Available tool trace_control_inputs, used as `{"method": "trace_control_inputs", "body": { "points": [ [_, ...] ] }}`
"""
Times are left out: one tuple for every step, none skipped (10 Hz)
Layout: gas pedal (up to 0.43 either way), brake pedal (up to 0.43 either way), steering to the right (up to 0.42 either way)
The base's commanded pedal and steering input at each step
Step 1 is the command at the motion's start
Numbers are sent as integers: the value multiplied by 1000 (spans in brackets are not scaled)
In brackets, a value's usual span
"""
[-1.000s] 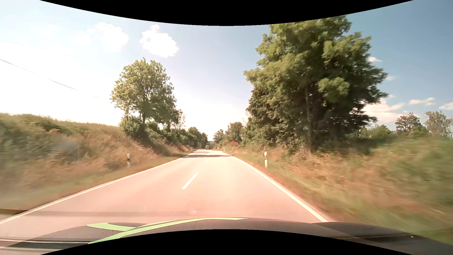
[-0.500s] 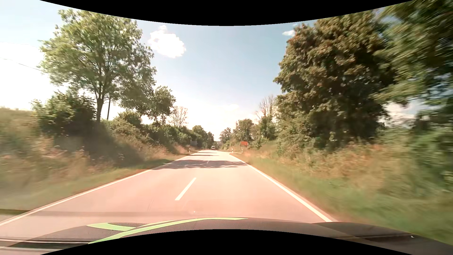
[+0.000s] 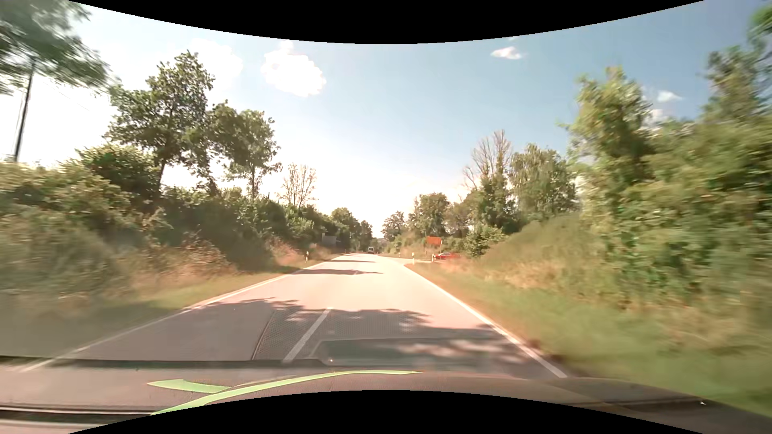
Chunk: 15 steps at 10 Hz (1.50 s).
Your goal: Follow the waypoints while adhering to traffic rules and regulations
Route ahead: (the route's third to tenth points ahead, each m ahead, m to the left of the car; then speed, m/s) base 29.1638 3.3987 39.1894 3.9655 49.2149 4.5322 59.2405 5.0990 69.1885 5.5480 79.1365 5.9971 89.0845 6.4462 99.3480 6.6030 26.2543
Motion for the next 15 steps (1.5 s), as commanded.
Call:
{"method": "trace_control_inputs", "body": {
  "points": [
    [0, 146, -10],
    [0, 146, -10],
    [0, 152, -9],
    [0, 152, -9],
    [0, 152, -8],
    [0, 159, -8],
    [0, 177, -8],
    [0, 171, -7],
    [0, 171, -6],
    [0, 165, -5],
    [0, 159, -5],
    [0, 152, -5],
    [0, 152, -5],
    [0, 140, -5],
    [0, 134, -4]
  ]
}}
